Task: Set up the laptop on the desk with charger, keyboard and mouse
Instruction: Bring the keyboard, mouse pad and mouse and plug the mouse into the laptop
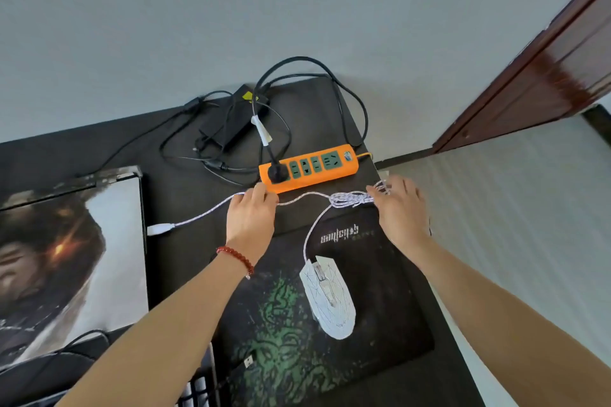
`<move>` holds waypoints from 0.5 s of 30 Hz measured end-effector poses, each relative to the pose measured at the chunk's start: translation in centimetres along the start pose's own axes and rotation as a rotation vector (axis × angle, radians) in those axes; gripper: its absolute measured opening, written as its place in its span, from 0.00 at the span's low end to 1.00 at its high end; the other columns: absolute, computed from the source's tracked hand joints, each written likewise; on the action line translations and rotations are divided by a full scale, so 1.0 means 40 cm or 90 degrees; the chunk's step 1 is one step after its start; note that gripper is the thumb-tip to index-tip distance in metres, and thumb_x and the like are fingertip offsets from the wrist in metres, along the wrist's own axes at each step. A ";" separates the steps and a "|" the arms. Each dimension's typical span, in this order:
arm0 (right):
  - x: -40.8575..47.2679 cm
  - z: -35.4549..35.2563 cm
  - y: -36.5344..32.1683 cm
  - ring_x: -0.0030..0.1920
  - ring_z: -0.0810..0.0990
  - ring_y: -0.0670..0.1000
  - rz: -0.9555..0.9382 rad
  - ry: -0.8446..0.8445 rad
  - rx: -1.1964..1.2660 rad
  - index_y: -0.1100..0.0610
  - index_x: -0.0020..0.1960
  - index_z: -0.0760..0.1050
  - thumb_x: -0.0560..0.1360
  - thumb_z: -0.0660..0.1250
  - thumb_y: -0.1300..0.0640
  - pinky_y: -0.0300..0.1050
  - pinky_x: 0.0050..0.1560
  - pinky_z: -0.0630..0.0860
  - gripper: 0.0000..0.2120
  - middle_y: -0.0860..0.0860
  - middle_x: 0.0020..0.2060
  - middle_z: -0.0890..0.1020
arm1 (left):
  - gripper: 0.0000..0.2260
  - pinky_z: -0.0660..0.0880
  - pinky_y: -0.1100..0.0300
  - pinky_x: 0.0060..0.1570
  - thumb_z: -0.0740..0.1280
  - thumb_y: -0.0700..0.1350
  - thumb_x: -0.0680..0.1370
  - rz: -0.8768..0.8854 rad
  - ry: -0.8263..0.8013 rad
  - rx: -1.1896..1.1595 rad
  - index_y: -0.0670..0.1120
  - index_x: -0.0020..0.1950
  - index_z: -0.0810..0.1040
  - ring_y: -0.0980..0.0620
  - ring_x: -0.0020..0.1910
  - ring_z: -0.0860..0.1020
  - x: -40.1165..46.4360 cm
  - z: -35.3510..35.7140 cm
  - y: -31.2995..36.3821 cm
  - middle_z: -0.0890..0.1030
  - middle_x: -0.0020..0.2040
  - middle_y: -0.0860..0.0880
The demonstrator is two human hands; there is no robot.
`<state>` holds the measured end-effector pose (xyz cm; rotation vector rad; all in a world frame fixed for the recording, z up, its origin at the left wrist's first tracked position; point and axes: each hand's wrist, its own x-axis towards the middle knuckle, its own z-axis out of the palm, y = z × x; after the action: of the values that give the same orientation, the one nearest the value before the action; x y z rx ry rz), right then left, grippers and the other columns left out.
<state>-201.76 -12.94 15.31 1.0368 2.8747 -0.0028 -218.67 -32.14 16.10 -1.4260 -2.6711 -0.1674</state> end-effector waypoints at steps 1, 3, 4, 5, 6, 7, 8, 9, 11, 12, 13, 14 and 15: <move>0.002 0.019 0.002 0.63 0.69 0.60 -0.007 -0.027 -0.006 0.50 0.68 0.67 0.74 0.64 0.62 0.54 0.56 0.72 0.24 0.59 0.63 0.72 | 0.14 0.72 0.58 0.28 0.75 0.28 0.55 -0.002 -0.022 0.011 0.42 0.34 0.79 0.44 0.28 0.76 -0.008 0.010 -0.001 0.77 0.32 0.44; 0.012 0.046 0.005 0.61 0.72 0.58 -0.022 -0.036 0.029 0.51 0.70 0.65 0.75 0.65 0.60 0.50 0.52 0.76 0.25 0.59 0.62 0.72 | 0.14 0.72 0.59 0.26 0.74 0.28 0.55 -0.031 -0.059 0.017 0.42 0.34 0.79 0.45 0.27 0.76 -0.013 0.031 -0.004 0.77 0.32 0.45; 0.019 0.056 0.004 0.60 0.73 0.57 -0.036 -0.041 0.058 0.52 0.70 0.64 0.75 0.65 0.60 0.48 0.49 0.77 0.25 0.59 0.61 0.73 | 0.13 0.72 0.58 0.26 0.73 0.28 0.57 -0.053 -0.076 0.013 0.41 0.35 0.79 0.44 0.27 0.76 -0.011 0.042 -0.007 0.77 0.32 0.44; 0.023 0.064 0.002 0.59 0.73 0.56 -0.047 -0.050 0.087 0.52 0.71 0.63 0.75 0.65 0.60 0.47 0.48 0.78 0.25 0.58 0.60 0.73 | 0.11 0.73 0.56 0.28 0.73 0.28 0.60 -0.081 -0.089 0.001 0.41 0.37 0.80 0.43 0.30 0.77 -0.009 0.053 -0.010 0.78 0.34 0.43; 0.023 0.067 0.001 0.58 0.74 0.55 -0.048 -0.050 0.117 0.53 0.71 0.62 0.75 0.64 0.60 0.46 0.47 0.78 0.26 0.58 0.60 0.73 | 0.09 0.74 0.53 0.32 0.71 0.30 0.65 -0.109 -0.096 -0.022 0.40 0.42 0.81 0.42 0.35 0.78 -0.006 0.058 -0.015 0.79 0.38 0.42; 0.022 0.068 0.000 0.57 0.74 0.54 -0.040 -0.045 0.150 0.54 0.72 0.61 0.76 0.63 0.61 0.44 0.48 0.77 0.26 0.58 0.60 0.72 | 0.09 0.74 0.51 0.38 0.67 0.32 0.71 -0.142 -0.098 -0.060 0.40 0.48 0.80 0.41 0.41 0.78 -0.004 0.066 -0.021 0.80 0.43 0.42; 0.019 0.069 -0.001 0.57 0.74 0.54 -0.028 -0.032 0.185 0.55 0.72 0.60 0.76 0.62 0.61 0.43 0.48 0.77 0.26 0.59 0.60 0.72 | 0.10 0.74 0.49 0.42 0.63 0.35 0.75 -0.172 -0.107 -0.107 0.41 0.54 0.79 0.41 0.46 0.77 -0.004 0.068 -0.026 0.80 0.48 0.42; 0.011 0.066 -0.002 0.56 0.75 0.53 -0.015 -0.017 0.216 0.55 0.72 0.59 0.76 0.61 0.61 0.42 0.48 0.76 0.26 0.59 0.60 0.72 | 0.12 0.73 0.49 0.45 0.60 0.37 0.77 -0.187 -0.103 -0.160 0.42 0.57 0.78 0.41 0.49 0.77 -0.004 0.065 -0.027 0.80 0.51 0.43; -0.012 0.058 -0.012 0.55 0.75 0.54 -0.008 0.004 0.247 0.56 0.71 0.61 0.75 0.61 0.61 0.42 0.47 0.75 0.25 0.58 0.60 0.72 | 0.13 0.74 0.49 0.48 0.59 0.38 0.77 -0.202 -0.082 -0.253 0.44 0.60 0.76 0.43 0.51 0.77 -0.018 0.046 -0.029 0.79 0.54 0.44; -0.026 0.054 -0.018 0.57 0.75 0.54 -0.004 0.011 0.248 0.56 0.71 0.62 0.75 0.61 0.61 0.44 0.49 0.75 0.24 0.58 0.60 0.73 | 0.14 0.74 0.49 0.50 0.60 0.38 0.77 -0.207 -0.072 -0.285 0.45 0.61 0.76 0.44 0.51 0.77 -0.032 0.031 -0.028 0.79 0.54 0.45; -0.040 0.050 -0.024 0.59 0.74 0.55 0.010 0.014 0.243 0.57 0.70 0.63 0.76 0.61 0.60 0.46 0.52 0.75 0.23 0.58 0.61 0.73 | 0.14 0.74 0.47 0.52 0.60 0.38 0.77 -0.217 -0.061 -0.312 0.45 0.61 0.76 0.44 0.51 0.77 -0.048 0.017 -0.029 0.79 0.55 0.45; -0.057 0.042 -0.033 0.61 0.72 0.55 0.032 0.015 0.239 0.57 0.70 0.64 0.76 0.60 0.60 0.49 0.55 0.75 0.23 0.58 0.62 0.72 | 0.14 0.74 0.46 0.54 0.61 0.38 0.76 -0.236 -0.052 -0.334 0.46 0.61 0.76 0.44 0.50 0.77 -0.071 -0.001 -0.033 0.78 0.56 0.45; -0.077 0.030 -0.045 0.63 0.71 0.56 0.061 0.015 0.238 0.57 0.70 0.64 0.76 0.60 0.60 0.52 0.57 0.74 0.22 0.58 0.63 0.71 | 0.14 0.73 0.44 0.55 0.61 0.39 0.76 -0.262 -0.045 -0.353 0.46 0.61 0.76 0.43 0.49 0.77 -0.100 -0.019 -0.039 0.77 0.57 0.46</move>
<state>-200.43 -16.33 14.30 1.2349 2.9070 -0.5437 -217.72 -36.41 16.18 -0.9557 -3.0907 -0.9716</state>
